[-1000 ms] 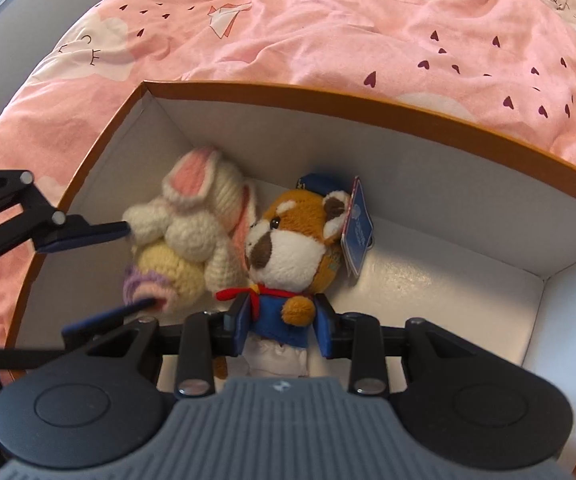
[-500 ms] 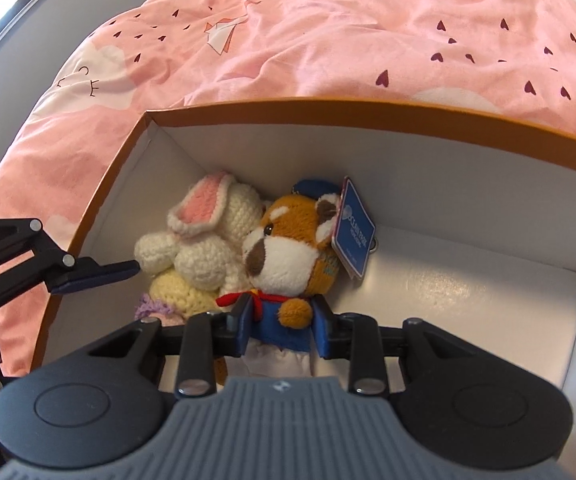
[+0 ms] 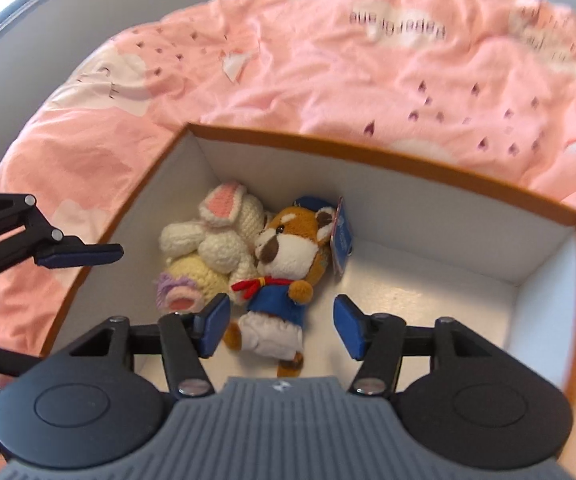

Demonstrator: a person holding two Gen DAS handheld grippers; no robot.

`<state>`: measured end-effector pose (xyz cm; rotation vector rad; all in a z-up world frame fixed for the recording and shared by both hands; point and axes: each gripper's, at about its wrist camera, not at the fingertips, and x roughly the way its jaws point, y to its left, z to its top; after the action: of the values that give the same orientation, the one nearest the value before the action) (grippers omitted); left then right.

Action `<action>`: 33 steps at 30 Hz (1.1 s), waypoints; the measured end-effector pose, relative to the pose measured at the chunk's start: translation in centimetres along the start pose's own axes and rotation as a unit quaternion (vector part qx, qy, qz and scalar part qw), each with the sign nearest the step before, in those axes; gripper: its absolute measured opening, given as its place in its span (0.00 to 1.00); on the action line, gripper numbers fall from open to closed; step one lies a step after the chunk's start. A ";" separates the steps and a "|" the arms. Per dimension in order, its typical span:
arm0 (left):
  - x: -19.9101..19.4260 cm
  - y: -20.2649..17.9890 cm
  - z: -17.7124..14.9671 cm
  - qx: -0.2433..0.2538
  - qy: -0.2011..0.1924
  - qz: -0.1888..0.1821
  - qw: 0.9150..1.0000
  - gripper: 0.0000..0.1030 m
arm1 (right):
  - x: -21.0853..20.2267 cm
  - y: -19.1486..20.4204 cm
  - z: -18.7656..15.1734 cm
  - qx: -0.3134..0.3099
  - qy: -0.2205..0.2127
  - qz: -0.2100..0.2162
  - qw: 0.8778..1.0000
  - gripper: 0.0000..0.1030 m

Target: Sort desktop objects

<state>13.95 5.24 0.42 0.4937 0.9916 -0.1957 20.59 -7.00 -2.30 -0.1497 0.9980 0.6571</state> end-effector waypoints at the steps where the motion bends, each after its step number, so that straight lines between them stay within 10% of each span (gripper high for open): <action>1: -0.9 -0.2 -0.2 -0.007 -0.011 0.000 1.000 0.54 | -1.1 0.3 -0.5 -0.004 -0.012 -0.002 1.000 0.60; 13: -9.7 -2.9 -4.1 -0.083 -0.101 -0.095 0.987 0.54 | -12.0 3.1 -10.0 0.031 -0.099 0.018 0.994 0.61; 23: -8.7 -8.3 -9.6 -0.081 0.007 -0.171 0.982 0.48 | -12.6 7.4 -18.8 0.034 -0.029 0.048 0.998 0.44; 33: -9.0 -10.3 -11.9 -0.097 0.081 -0.276 0.953 0.23 | -12.0 10.3 -22.8 0.006 0.045 0.100 0.994 0.40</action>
<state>-3.70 1.47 -0.56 0.0406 1.2831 -0.5599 -6.39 -13.37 -3.22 -0.0695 1.1132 0.8327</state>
